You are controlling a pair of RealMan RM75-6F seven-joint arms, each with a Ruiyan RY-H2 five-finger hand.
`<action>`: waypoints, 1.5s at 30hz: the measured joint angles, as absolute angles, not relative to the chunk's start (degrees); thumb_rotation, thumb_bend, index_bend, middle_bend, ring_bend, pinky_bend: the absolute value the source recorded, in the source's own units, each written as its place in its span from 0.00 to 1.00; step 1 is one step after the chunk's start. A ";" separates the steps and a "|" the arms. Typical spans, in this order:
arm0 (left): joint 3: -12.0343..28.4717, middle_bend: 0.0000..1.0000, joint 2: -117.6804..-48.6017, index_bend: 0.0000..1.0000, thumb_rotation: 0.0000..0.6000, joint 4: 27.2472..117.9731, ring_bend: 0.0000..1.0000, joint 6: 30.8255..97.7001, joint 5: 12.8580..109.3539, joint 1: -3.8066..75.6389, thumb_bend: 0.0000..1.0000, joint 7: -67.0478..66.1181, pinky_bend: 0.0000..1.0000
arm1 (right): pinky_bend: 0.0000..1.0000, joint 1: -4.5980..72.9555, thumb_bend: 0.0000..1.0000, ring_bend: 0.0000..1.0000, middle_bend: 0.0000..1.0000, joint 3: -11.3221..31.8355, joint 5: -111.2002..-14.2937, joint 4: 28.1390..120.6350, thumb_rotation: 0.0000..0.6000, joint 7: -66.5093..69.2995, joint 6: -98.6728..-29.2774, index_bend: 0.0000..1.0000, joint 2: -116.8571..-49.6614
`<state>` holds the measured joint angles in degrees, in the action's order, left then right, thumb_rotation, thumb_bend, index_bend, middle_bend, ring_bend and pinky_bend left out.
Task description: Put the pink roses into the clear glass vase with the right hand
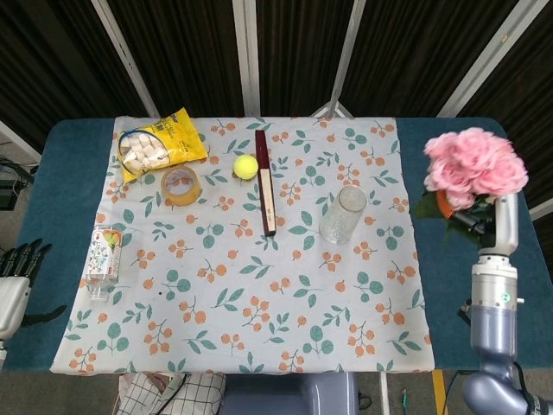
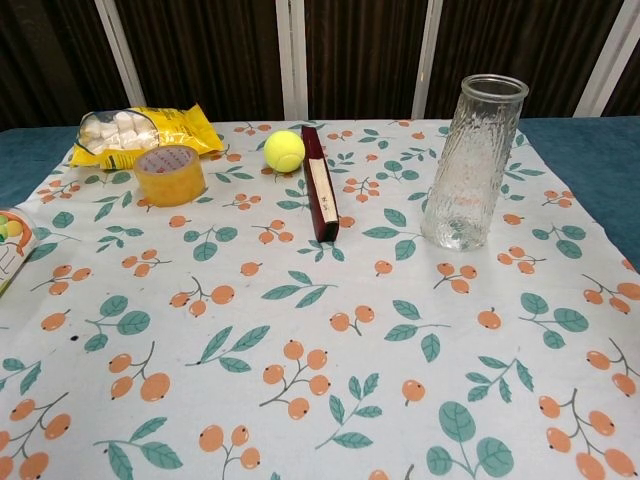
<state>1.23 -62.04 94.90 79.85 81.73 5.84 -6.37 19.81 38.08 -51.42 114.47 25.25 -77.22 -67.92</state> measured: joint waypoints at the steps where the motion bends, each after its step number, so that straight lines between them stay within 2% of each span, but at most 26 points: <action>1: 1.24 0.00 -62.06 0.00 1.00 95.01 0.00 79.65 81.55 5.91 0.00 -6.62 0.00 | 0.44 20.50 0.42 0.56 0.55 39.38 -49.89 113.65 1.00 26.54 -77.24 0.60 -68.67; 8: 1.29 0.00 -61.95 0.00 1.00 95.55 0.00 78.37 80.51 6.37 0.00 -7.56 0.00 | 0.44 26.61 0.42 0.56 0.55 42.45 -47.43 105.00 1.00 30.74 -78.06 0.60 -76.99; 20: 1.34 0.00 -61.51 0.00 1.00 96.22 0.00 77.02 79.00 6.72 0.00 -8.00 0.00 | 0.44 35.83 0.42 0.56 0.55 43.62 -47.89 91.45 1.00 34.35 -77.07 0.60 -88.13; 35: 0.97 0.00 -60.89 0.00 1.00 96.97 0.00 74.93 77.70 7.56 0.00 -9.99 0.00 | 0.44 40.99 0.42 0.56 0.55 45.54 -48.87 87.52 1.00 33.88 -76.39 0.60 -92.44; 45: 0.97 0.00 -60.21 0.00 1.00 97.27 0.00 73.93 77.25 7.96 0.00 -9.03 0.00 | 0.44 41.65 0.42 0.56 0.55 44.75 -49.16 86.52 1.00 33.51 -76.38 0.60 -94.53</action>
